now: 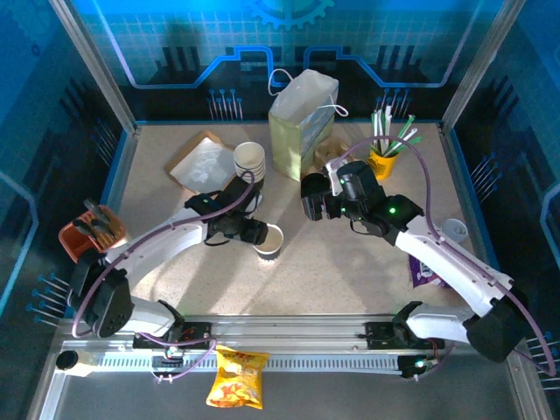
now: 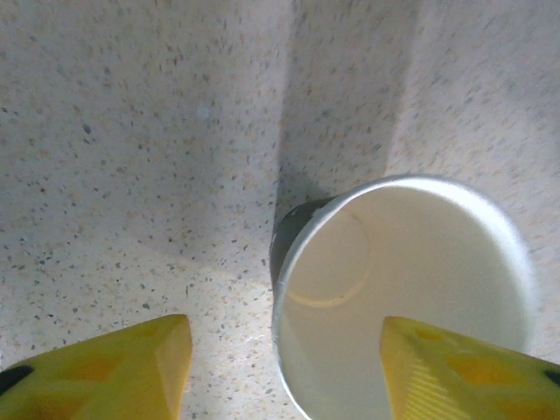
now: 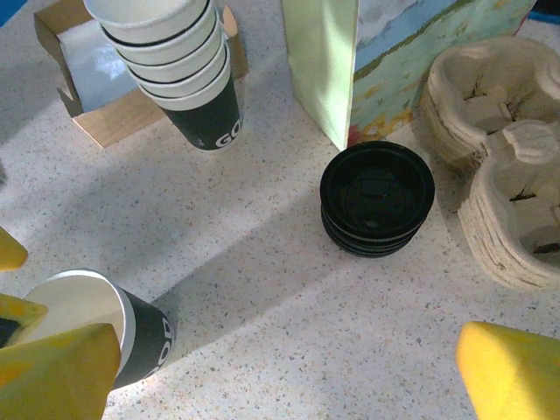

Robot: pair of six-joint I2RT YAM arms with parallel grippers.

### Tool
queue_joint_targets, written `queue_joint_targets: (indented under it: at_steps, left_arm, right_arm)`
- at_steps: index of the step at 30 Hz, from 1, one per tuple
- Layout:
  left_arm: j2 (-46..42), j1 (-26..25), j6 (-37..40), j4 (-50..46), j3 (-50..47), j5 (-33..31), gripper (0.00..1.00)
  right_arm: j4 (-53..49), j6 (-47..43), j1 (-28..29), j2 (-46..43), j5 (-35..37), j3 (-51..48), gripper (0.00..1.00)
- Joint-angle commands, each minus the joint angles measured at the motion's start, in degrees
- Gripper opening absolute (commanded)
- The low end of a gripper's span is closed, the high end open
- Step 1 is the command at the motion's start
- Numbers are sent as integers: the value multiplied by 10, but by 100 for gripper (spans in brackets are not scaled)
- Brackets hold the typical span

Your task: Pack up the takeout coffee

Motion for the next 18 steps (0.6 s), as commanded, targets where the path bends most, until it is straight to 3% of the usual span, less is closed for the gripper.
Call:
queue_joint_targets:
  at_steps: [1,8,18]
  left_arm:
    - [-53,21,5,-6,51,5,66]
    - [-45,135,7,8,132,30,70]
    - [151,225,12,-27,291,51,61]
  right_arm:
    - [-5,-1,0,-21,10,-2,99]
    - [34,3,5,-19,-20,2,99]
    - [48,10,21,19,-24,28,99]
